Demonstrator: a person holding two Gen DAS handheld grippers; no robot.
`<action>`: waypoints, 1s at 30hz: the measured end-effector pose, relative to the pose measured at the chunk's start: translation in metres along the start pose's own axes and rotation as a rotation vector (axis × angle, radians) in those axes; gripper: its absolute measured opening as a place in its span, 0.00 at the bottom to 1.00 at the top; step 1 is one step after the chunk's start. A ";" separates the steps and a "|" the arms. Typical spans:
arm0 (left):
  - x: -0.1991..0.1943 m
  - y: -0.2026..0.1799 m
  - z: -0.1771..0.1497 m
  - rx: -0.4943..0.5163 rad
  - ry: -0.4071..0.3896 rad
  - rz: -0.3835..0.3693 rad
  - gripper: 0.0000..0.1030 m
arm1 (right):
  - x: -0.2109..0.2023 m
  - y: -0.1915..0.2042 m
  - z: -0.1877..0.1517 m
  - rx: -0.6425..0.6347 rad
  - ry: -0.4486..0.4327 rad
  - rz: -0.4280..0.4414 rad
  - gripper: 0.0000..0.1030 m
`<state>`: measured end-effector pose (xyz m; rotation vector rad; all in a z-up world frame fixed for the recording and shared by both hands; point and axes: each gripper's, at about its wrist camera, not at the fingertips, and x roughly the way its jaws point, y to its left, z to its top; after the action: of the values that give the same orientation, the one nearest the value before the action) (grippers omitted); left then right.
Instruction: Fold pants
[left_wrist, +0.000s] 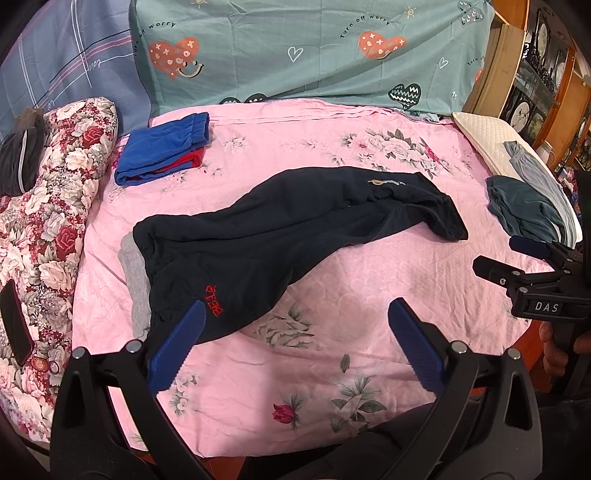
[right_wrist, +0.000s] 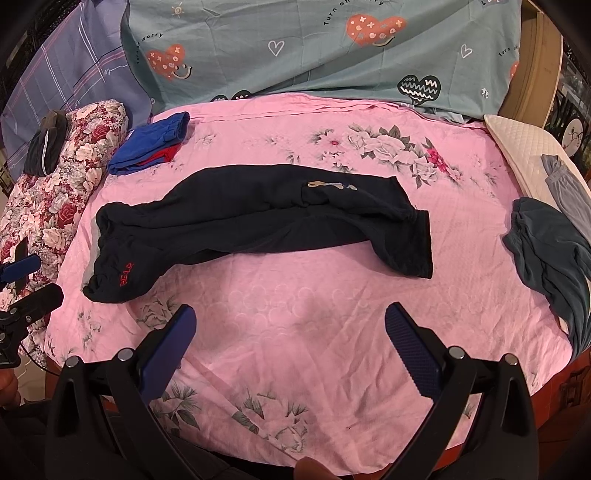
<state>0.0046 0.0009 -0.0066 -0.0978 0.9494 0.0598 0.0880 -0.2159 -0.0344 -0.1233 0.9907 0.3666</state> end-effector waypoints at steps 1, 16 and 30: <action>0.000 0.000 0.000 0.000 0.001 0.000 0.98 | 0.001 0.001 0.001 -0.001 0.000 0.000 0.99; 0.014 0.001 0.010 0.005 0.028 -0.002 0.98 | 0.012 0.000 0.006 0.001 0.018 0.006 0.99; 0.102 0.054 -0.013 0.047 0.094 0.154 0.95 | 0.067 -0.108 -0.002 0.179 0.047 -0.105 0.99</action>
<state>0.0484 0.0539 -0.1004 0.0163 1.0504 0.1760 0.1579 -0.3011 -0.0988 -0.0221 1.0548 0.1789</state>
